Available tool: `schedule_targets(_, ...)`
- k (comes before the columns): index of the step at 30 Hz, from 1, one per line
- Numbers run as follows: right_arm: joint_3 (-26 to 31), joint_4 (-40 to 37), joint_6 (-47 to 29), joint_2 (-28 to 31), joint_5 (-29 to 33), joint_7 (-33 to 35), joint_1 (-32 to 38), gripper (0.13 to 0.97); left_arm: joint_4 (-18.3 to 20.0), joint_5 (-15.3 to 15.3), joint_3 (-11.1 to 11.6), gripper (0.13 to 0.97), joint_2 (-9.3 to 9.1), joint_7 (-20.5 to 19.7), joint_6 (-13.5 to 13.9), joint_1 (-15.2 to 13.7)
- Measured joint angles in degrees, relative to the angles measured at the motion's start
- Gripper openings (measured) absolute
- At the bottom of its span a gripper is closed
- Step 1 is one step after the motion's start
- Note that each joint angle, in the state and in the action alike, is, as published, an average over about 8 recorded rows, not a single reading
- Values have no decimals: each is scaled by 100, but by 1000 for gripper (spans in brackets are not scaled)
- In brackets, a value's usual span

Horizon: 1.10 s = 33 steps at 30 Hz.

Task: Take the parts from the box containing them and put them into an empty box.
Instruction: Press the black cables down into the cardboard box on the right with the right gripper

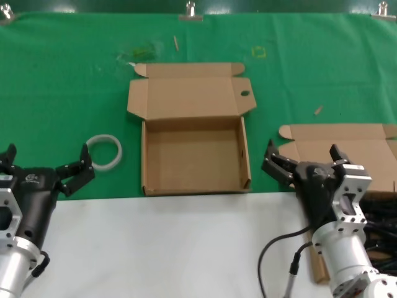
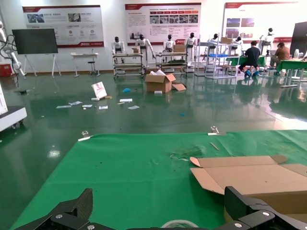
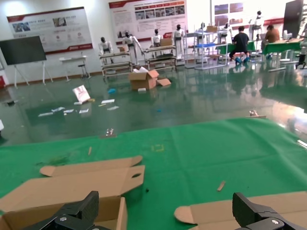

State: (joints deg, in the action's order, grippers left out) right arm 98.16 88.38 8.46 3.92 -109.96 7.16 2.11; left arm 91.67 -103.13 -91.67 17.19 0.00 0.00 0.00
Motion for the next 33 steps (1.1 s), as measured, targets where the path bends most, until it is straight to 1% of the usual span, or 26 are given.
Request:
schedule_targets(5,342,91,585,-2,-510,654,-25,966,0,0,0,965,0,0,0,0)
schedule_targets(10,625,388,1344,-2,-1108,1644,-130,966,0,0,0,965,0,0,0,0)
schedule_targets(18,863,1060,2683,-2,-1936,3305,-373,966,0,0,0,965,0,0,0,0)
schedule_targets(25,833,1672,3826,-2,-2573,4976,-623,966,0,0,0,965,0,0,0,0)
schedule_targets(33,525,2270,4779,-2,-2994,6713,-803,966,0,0,0,965,0,0,0,0)
